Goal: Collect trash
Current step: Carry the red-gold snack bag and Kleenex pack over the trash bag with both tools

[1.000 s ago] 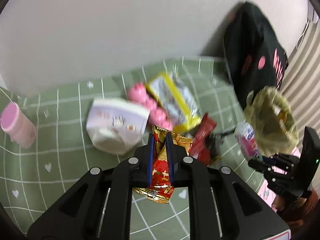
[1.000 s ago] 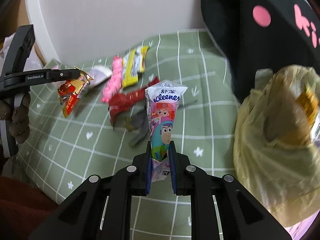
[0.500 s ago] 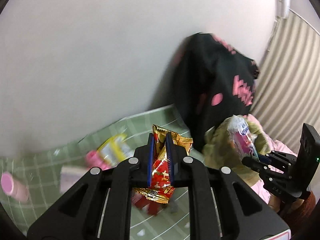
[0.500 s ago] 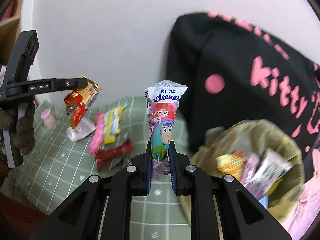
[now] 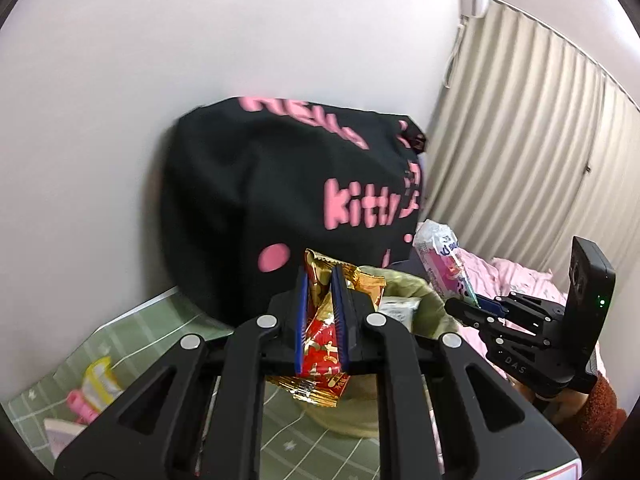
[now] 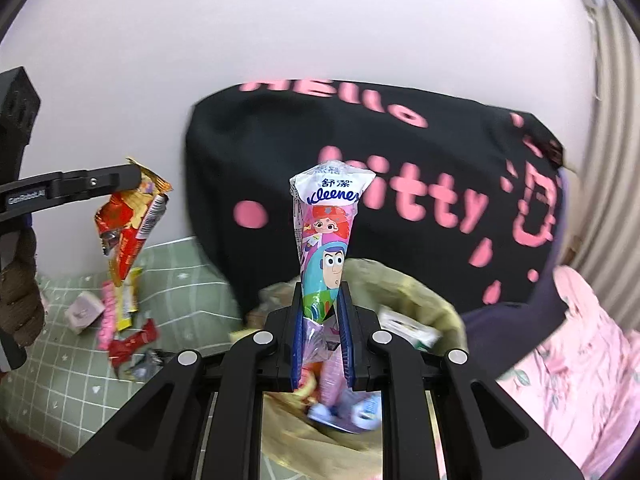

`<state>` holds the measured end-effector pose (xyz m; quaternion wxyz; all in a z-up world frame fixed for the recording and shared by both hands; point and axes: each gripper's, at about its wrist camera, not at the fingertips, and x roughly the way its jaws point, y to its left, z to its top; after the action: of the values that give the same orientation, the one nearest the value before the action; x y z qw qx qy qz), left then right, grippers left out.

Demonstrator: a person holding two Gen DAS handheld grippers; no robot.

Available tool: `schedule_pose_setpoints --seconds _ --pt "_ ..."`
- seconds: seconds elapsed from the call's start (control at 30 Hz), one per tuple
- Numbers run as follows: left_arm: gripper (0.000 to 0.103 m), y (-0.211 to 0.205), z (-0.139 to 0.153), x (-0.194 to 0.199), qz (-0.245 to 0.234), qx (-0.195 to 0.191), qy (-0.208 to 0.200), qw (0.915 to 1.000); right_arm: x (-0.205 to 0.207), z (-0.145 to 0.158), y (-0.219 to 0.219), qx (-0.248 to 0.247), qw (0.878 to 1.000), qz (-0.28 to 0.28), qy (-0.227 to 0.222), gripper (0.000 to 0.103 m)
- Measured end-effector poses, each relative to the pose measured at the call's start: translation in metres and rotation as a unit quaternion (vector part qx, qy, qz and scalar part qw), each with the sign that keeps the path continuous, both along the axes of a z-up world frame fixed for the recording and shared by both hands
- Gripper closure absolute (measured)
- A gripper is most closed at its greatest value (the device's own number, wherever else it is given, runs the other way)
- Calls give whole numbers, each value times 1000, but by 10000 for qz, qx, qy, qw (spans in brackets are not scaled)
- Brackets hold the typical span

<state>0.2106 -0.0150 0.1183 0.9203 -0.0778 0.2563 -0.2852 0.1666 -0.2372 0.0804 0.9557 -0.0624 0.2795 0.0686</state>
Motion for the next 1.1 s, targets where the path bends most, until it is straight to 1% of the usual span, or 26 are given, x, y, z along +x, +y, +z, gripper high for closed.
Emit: schedule_pose_setpoints --seconds 0.17,0.37,0.6,0.73,0.8,0.9,1.1 --pt "92 -32 4 4 -218 -11 -73 9997 -3 -7 -29 85 9994 -338 73 87" --pt "92 -63 8 8 -436 0 -243 9988 -3 -7 -44 123 9988 -480 53 87" --pt "92 -91 4 17 -742 5 -141 9971 -1 -13 -53 157 9983 -540 126 87" --pt "92 -95 -3 31 -847 -61 2 9964 4 -20 -57 211 9979 -574 219 87" --pt "92 -92 -9 42 -834 -151 178 9962 7 -22 -58 249 9977 -569 274 87" --pt "92 -88 -22 62 -860 -352 546 9942 13 -28 -56 269 9975 -529 378 87" --pt "92 -106 -46 74 -1005 -297 828 9910 22 -47 -53 246 9959 -511 699 87"
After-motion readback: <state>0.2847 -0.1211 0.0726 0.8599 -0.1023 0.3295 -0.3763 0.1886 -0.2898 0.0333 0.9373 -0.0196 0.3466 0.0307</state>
